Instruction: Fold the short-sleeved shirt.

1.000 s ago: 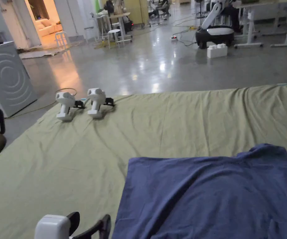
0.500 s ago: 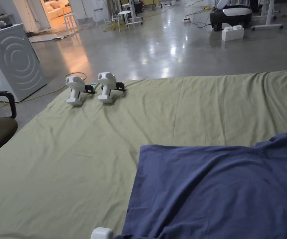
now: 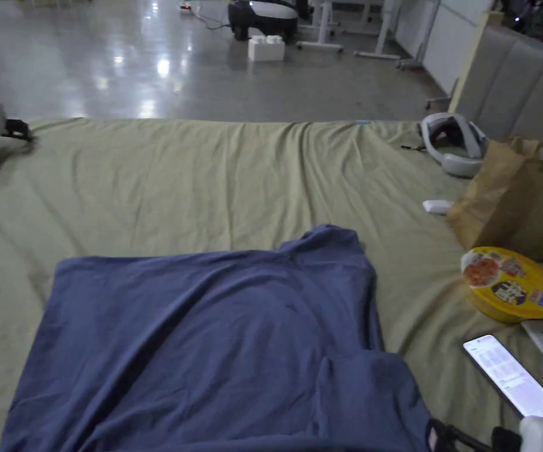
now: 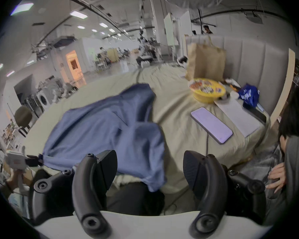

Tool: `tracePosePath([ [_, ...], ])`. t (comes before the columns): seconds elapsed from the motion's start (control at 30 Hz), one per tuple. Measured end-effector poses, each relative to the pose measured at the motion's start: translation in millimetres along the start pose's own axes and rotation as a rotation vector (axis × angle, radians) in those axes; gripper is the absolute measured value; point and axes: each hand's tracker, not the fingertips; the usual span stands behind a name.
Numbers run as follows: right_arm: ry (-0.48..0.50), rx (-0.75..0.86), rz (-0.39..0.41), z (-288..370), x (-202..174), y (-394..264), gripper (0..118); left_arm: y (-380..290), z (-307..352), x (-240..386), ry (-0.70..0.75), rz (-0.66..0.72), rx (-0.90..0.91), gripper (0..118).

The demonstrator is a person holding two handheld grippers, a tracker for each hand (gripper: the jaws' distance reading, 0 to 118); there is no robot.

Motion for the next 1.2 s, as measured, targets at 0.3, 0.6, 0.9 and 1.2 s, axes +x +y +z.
tracePosePath([
  [0.3,0.081,-0.240,-0.020,-90.5,26.0,-31.9,30,4.6,7.7,14.3,0.024,0.001,-0.016,9],
  [0.6,0.143,-0.082,-0.025,-67.3,24.1,2.3,13,13.7,39.6,-0.8,-0.018,0.109,0.066,9],
  [0.9,0.130,0.026,-0.003,-128.7,-16.5,121.9,12,127.7,28.2,-24.0,-0.041,0.137,0.195,9],
  [1.2,0.064,-0.081,0.058,-226.8,-54.0,137.8,10,193.1,-77.2,-24.4,-0.003,0.202,0.081,9],
])
